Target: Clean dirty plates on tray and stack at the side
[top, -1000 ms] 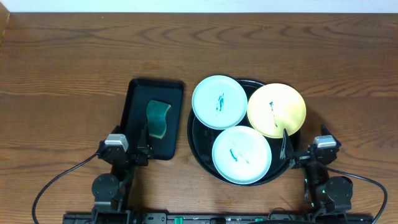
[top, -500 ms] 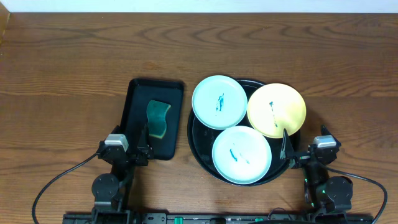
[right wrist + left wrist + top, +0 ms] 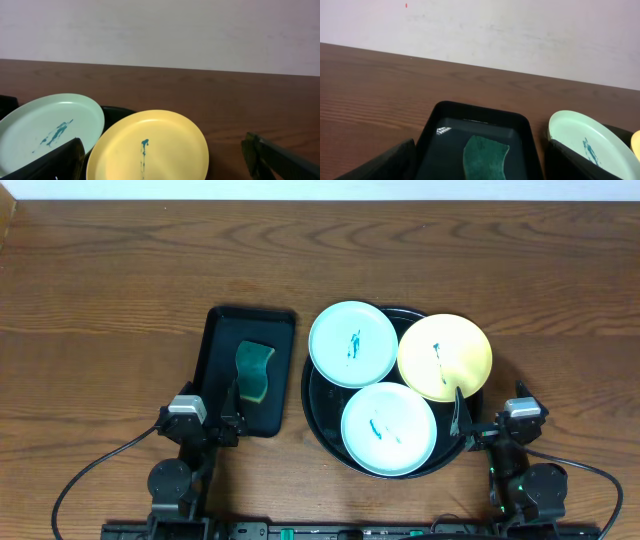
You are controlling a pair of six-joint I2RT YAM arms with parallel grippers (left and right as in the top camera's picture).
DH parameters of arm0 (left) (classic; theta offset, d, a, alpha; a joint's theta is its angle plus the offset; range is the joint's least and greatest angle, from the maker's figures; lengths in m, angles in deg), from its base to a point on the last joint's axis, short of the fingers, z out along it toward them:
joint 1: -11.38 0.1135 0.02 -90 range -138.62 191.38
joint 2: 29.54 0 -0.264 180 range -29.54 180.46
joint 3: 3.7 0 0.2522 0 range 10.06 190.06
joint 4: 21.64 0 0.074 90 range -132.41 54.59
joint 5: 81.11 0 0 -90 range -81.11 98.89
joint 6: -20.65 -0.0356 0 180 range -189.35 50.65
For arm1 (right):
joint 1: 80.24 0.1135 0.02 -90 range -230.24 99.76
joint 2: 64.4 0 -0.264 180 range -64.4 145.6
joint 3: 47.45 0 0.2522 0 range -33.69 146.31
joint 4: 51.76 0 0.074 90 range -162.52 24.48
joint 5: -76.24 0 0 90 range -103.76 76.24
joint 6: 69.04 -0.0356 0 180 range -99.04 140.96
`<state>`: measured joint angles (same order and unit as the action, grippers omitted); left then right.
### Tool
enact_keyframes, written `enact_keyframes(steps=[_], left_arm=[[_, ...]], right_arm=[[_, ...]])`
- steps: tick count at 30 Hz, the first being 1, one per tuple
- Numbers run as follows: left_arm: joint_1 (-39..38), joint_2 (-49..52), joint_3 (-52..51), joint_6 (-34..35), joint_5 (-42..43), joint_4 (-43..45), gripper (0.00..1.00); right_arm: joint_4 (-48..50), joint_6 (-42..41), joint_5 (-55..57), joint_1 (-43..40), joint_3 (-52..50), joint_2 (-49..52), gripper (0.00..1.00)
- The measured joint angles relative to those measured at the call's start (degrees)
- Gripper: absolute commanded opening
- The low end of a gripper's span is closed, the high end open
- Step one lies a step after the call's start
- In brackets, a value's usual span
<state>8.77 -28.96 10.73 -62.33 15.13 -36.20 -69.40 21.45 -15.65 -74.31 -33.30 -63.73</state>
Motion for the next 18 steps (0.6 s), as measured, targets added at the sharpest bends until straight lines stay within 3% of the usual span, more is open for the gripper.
enact_keyframes(steps=[13,18], left_arm=[[0.0,0.0,0.0,0.9,0.0,-0.1,0.83],[0.0,1.0,2.2,2.8,0.0,-4.6,0.83]], right_arm=[[0.0,-11.7,-0.5,0.0,0.0,0.2,0.99],[0.0,-13.1,-0.7,0.0,0.0,2.8,0.99]])
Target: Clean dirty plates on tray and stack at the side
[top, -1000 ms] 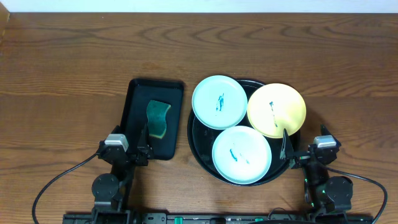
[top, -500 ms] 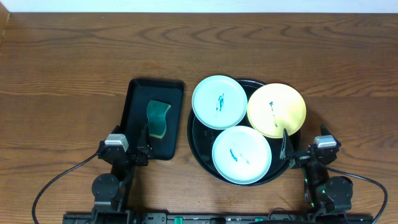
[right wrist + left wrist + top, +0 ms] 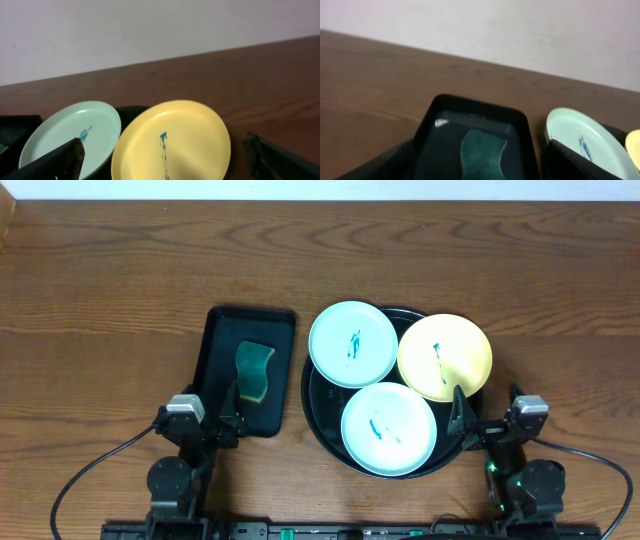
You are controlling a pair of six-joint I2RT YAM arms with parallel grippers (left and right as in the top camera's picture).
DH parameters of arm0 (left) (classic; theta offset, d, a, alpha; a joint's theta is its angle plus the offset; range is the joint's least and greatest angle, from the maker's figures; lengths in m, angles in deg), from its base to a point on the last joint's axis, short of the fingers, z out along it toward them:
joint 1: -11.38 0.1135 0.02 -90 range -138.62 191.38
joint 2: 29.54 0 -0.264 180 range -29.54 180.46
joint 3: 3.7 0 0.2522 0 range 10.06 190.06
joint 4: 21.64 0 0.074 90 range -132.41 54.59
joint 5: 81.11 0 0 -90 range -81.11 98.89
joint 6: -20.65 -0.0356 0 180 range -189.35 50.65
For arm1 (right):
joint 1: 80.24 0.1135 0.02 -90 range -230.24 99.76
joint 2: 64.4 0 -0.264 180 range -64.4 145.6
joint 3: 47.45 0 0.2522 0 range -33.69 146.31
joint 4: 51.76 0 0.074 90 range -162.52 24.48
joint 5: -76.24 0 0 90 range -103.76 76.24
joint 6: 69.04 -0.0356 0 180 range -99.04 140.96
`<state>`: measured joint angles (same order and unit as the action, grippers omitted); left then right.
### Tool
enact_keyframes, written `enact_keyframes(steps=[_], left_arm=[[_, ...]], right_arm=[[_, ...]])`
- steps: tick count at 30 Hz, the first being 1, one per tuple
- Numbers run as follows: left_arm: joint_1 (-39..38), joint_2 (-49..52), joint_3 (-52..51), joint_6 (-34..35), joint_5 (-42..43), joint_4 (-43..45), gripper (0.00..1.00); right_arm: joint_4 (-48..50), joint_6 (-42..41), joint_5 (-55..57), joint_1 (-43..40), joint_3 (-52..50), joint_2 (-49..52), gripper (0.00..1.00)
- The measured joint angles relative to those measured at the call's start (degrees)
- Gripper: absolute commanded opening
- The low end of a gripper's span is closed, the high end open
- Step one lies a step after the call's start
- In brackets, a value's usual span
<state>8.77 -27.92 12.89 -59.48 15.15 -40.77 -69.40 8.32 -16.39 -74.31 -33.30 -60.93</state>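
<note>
Three stained plates rest on a round black tray (image 3: 318, 412): a mint plate (image 3: 353, 343) at the back left, a yellow plate (image 3: 445, 357) at the back right, a mint plate (image 3: 388, 429) in front. Each carries a teal smear. A green sponge (image 3: 254, 371) lies in a small black rectangular tray (image 3: 215, 350) to the left. My left gripper (image 3: 207, 424) stands open at that tray's near end, sponge (image 3: 482, 152) ahead of it. My right gripper (image 3: 480, 426) stands open at the round tray's near right rim, facing the yellow plate (image 3: 172, 137).
Bare wooden table (image 3: 110, 290) lies all round the two trays. A pale wall (image 3: 485, 25) backs the table's far edge. Cables run from both arm bases along the near edge.
The right gripper has shifted a little toward me and turned left, so the plates sit further right in its view. The left wrist view is slightly blurred and shifted. Plates and sponge lie as before.
</note>
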Motion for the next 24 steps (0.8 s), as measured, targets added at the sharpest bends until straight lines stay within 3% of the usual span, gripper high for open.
enact_keyframes(steps=[8,17,24], left_arm=[[0.0,8.9,6.4,0.9,1.1,-11.2,0.83],[0.0,28.4,25.2,0.9,1.1,-24.8,0.83],[0.0,43.6,42.2,1.0,1.3,-39.2,0.83]], right_arm=[[-3.5,0.0,-1.0,0.0,4.0,8.2,0.99],[-12.5,0.6,-1.9,0.0,15.7,24.4,0.99],[-27.4,5.4,-1.9,0.0,30.8,41.3,0.99]])
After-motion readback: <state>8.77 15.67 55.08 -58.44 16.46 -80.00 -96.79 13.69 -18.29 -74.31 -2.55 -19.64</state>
